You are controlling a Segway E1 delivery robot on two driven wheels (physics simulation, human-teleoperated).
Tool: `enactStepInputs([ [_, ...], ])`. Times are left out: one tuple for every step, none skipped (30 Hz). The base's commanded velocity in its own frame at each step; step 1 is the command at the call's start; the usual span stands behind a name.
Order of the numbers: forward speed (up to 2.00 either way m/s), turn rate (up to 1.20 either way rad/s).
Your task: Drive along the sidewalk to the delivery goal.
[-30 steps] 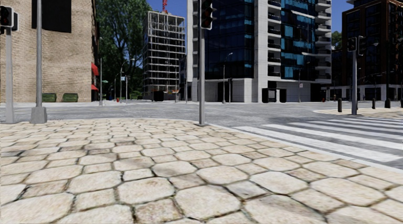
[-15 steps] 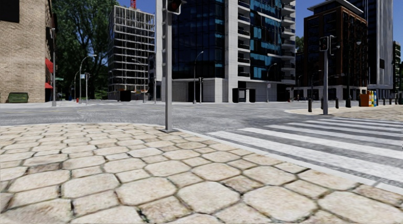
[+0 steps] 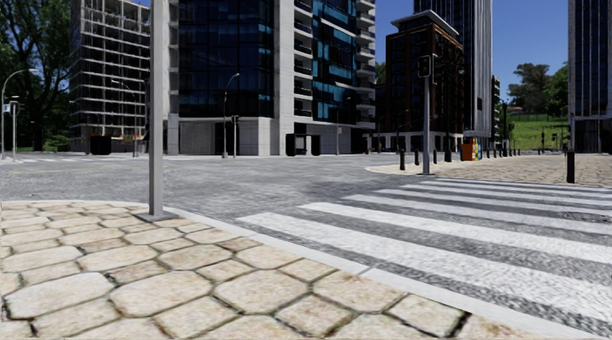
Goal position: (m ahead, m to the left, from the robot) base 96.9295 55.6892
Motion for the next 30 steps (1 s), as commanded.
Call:
enactStepInputs([
  [2.00,-0.62],
  [2.00,-0.62],
  [2.00,-0.62],
  [2.00,-0.61],
  [2.00,-0.59],
  [2.00,-0.57],
  [2.00,-0.57],
  [2.00,-0.57],
  [2.00,-0.56],
  [2.00,-0.56],
  [2.00,-0.56],
  [2.00,-0.56],
  [2.00,-0.56],
  [2.00,-0.56],
  [1.95,-0.54],
  [1.83,-0.49],
  [1.77,-0.46],
  [1.68,-0.43],
  [1.68,-0.43],
  [1.64,-0.42],
  [1.64,-0.42],
  [1.63,-0.41],
  [1.63,-0.41],
  [1.63,-0.41],
  [1.63,-0.41],
  [1.63,-0.41],
  [1.63,-0.41],
  [1.63,-0.41],
  [1.63,-0.41],
  [1.63,-0.41],
])
